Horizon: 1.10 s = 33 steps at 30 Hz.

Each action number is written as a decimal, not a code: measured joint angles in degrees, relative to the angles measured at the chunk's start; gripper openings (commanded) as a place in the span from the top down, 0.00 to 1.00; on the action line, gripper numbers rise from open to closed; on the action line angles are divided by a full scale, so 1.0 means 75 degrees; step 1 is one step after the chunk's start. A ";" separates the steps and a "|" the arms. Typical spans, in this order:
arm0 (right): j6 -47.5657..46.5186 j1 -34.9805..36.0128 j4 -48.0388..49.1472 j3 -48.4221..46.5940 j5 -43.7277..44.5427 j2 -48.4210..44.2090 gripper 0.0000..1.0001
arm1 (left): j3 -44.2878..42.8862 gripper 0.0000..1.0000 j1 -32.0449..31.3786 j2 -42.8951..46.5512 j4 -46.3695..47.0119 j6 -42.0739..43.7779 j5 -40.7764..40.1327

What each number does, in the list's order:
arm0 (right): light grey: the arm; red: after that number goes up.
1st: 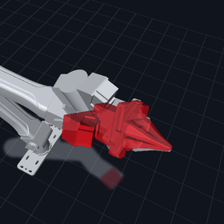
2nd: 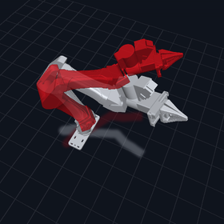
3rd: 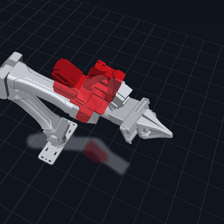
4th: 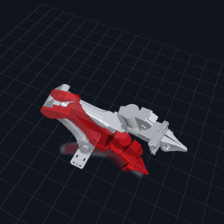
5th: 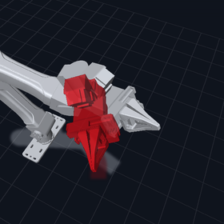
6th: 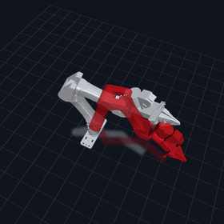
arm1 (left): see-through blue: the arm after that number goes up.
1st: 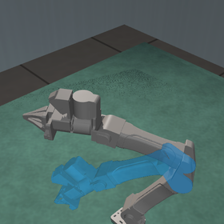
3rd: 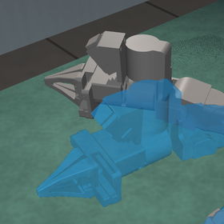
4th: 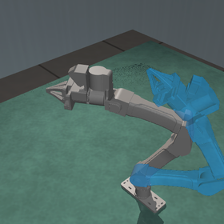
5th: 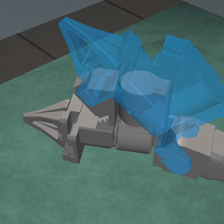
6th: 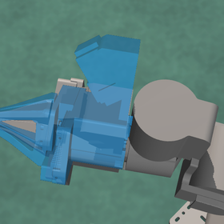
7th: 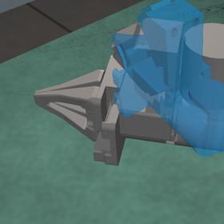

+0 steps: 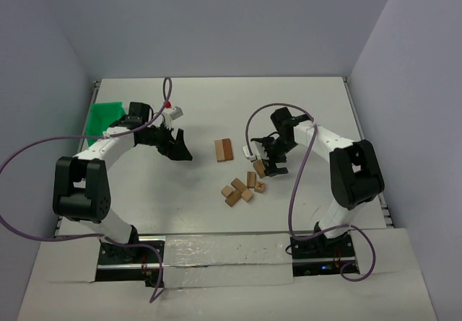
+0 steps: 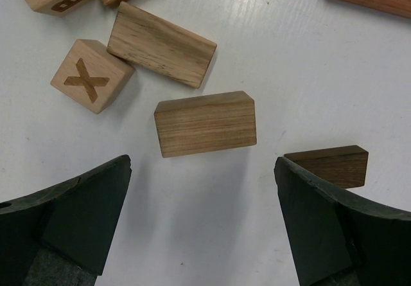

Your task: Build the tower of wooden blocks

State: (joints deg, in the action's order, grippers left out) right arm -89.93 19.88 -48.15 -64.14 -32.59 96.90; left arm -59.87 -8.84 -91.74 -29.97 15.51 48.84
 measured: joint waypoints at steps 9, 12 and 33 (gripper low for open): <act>0.0002 0.0211 0.0306 0.0000 0.0019 0.0229 0.02 | 0.0194 0.01 0.0000 0.0000 0.0116 -0.0044 -0.0027; -0.0023 0.0259 0.0357 0.0000 0.0061 0.0350 0.05 | 0.0303 0.01 0.0000 0.0000 0.0121 -0.0044 -0.0030; -0.0060 0.0429 0.0516 -0.0006 0.0232 0.0519 0.48 | 0.0625 0.01 0.0105 -0.0256 0.0496 -0.0224 -0.0026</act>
State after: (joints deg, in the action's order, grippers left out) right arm -90.38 23.10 -44.28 -64.18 -30.85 100.79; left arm -55.18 -8.05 -93.67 -26.25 13.83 48.64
